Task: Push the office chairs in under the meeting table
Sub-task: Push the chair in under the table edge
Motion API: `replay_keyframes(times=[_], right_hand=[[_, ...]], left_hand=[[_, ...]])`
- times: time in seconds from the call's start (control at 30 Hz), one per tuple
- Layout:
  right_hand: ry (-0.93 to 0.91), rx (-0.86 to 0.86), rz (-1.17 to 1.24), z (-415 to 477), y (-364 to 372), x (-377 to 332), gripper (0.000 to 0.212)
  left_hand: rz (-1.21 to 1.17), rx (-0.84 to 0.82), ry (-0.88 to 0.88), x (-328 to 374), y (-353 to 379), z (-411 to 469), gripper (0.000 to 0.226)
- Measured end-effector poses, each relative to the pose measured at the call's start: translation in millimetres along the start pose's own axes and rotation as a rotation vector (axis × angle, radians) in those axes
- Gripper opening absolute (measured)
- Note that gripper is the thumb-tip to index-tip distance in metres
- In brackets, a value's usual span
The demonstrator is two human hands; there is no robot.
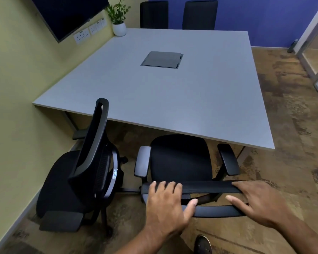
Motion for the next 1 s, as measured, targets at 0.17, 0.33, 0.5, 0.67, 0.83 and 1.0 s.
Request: replay_keyframes(times=[0.17,0.33,0.5,0.67,0.83,1.0], right_hand=[[-0.019,-0.049,-0.043,12.6,-14.8,48.4,0.097],[-0.026,-0.086,-0.027,8.3,-17.8,77.1,0.089],[-0.084,0.045,-0.024,-8.4,-11.5,84.8,0.077],[-0.023,0.065,-0.009,-22.7,-5.6,90.7,0.08],[0.063,0.054,-0.024,-32.7,-4.1,88.4,0.084],[0.084,0.071,0.018,-28.0,-4.2,71.7,0.085]], left_hand=[[-0.019,-0.116,-0.038,66.2,11.4,-0.6,0.094],[0.016,-0.382,-0.036,101.7,15.4,5.1,0.105],[0.018,-0.433,-0.011,108.3,14.3,3.3,0.102],[0.013,-0.403,0.031,110.3,17.2,6.7,0.104],[-0.007,-0.222,0.111,101.1,17.6,8.5,0.102],[0.028,-0.059,0.183,77.1,16.2,20.4,0.092]])
Point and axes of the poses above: each hand's wrist, its own z-axis towards the middle knuckle, its own y-axis out of the palm, x = y × z, the point moved 1 cm from there along z, towards the middle knuckle, and after that the axes turned 10 degrees about -x, right-handed, at the moved point
